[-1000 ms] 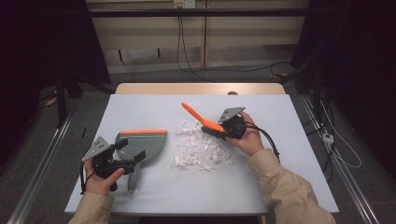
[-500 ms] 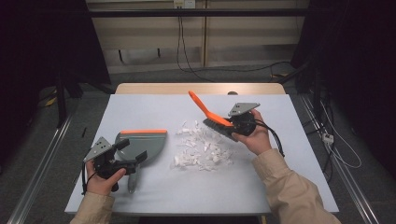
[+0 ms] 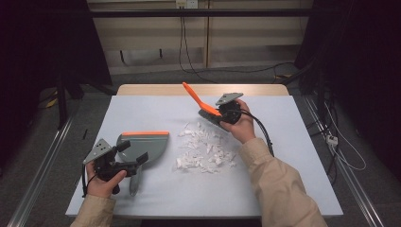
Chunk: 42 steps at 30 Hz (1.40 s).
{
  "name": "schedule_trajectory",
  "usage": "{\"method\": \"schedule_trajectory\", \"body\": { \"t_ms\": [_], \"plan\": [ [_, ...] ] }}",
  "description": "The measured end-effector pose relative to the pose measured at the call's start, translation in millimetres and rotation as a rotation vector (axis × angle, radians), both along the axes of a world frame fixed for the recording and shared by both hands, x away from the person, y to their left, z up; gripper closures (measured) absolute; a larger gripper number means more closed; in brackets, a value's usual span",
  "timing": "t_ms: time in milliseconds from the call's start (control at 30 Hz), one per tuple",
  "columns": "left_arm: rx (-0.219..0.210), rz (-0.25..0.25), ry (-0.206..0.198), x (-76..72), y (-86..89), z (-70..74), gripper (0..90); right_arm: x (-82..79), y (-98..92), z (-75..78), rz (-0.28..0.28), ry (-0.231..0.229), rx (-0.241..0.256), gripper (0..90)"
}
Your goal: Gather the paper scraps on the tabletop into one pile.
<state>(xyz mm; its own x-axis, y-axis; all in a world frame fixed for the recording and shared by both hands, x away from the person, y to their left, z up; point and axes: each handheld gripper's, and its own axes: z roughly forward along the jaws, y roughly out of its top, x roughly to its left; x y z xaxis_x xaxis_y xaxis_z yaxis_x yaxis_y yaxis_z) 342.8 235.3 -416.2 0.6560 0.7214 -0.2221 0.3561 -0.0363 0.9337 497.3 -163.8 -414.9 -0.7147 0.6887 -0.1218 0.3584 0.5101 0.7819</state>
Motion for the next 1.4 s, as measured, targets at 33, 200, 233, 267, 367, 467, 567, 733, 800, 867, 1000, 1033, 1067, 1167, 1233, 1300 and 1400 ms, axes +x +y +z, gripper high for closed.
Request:
{"method": "schedule_trajectory", "body": {
  "t_ms": [33,200,233,267,367,467,567,733,800,867,1000,1033,1067,1167,1233,1300,1400],
  "plan": [
    [0.001,-0.001,0.004,-0.3,-0.1,-0.5,5.9,3.3,2.7,-1.8,-0.004,0.000,-0.002,71.8],
    [0.005,0.000,0.005,-2.0,-0.8,-1.0,6.0,15.1,17.9,-12.8,0.024,0.005,-0.039,71.8],
    [0.004,0.000,0.005,-2.1,-0.6,-1.2,6.0,15.9,20.1,-15.3,0.033,0.008,-0.037,71.8],
    [0.004,0.003,0.007,-2.2,-0.5,-1.3,5.9,16.1,21.8,-16.1,0.041,0.019,-0.018,71.8],
    [0.006,0.006,0.005,-2.2,-0.1,-1.6,6.1,12.3,23.1,-15.1,0.087,0.019,-0.046,71.8],
    [0.014,0.001,0.002,-2.7,-1.0,-1.7,6.1,-0.5,21.8,-13.2,0.156,0.021,-0.070,71.8],
    [0.024,-0.011,0.001,-2.9,-2.5,-1.8,6.1,-18.8,18.9,-11.9,0.206,0.024,-0.078,71.8],
    [0.022,-0.007,-0.002,-3.7,-3.8,-1.4,6.1,-43.8,11.2,-8.8,0.261,0.045,-0.061,71.8],
    [0.025,-0.009,-0.004,-4.2,-4.0,-0.9,6.1,-50.2,9.1,-6.1,0.272,0.042,-0.059,71.8],
    [0.026,-0.007,-0.007,-4.4,-3.7,-0.5,6.1,-53.9,7.3,-1.4,0.261,0.026,-0.044,71.8],
    [0.026,-0.006,-0.004,-4.3,-4.5,-0.9,6.1,-50.0,2.7,10.4,0.217,-0.015,0.026,71.9],
    [0.027,-0.005,-0.004,-4.4,-4.8,-1.0,6.1,-47.0,2.5,11.7,0.205,-0.020,0.028,71.8],
    [0.026,-0.007,-0.004,-4.3,-4.9,-0.9,6.1,-43.9,2.7,12.2,0.188,-0.028,0.032,71.9],
    [0.028,-0.008,-0.008,-4.3,-4.4,-0.4,6.1,-33.5,5.7,10.2,0.164,-0.023,0.042,71.8],
    [0.026,-0.006,-0.007,-4.1,-3.9,-0.6,6.1,-26.5,9.3,6.6,0.145,-0.023,0.035,71.8],
    [0.026,-0.004,-0.007,-4.1,-3.9,-0.6,6.1,-19.4,12.6,3.1,0.130,-0.028,0.037,71.8],
    [0.033,-0.005,-0.013,-4.3,-4.1,0.4,6.1,-9.6,18.1,-0.7,0.123,-0.024,0.054,71.9]
  ]
}}
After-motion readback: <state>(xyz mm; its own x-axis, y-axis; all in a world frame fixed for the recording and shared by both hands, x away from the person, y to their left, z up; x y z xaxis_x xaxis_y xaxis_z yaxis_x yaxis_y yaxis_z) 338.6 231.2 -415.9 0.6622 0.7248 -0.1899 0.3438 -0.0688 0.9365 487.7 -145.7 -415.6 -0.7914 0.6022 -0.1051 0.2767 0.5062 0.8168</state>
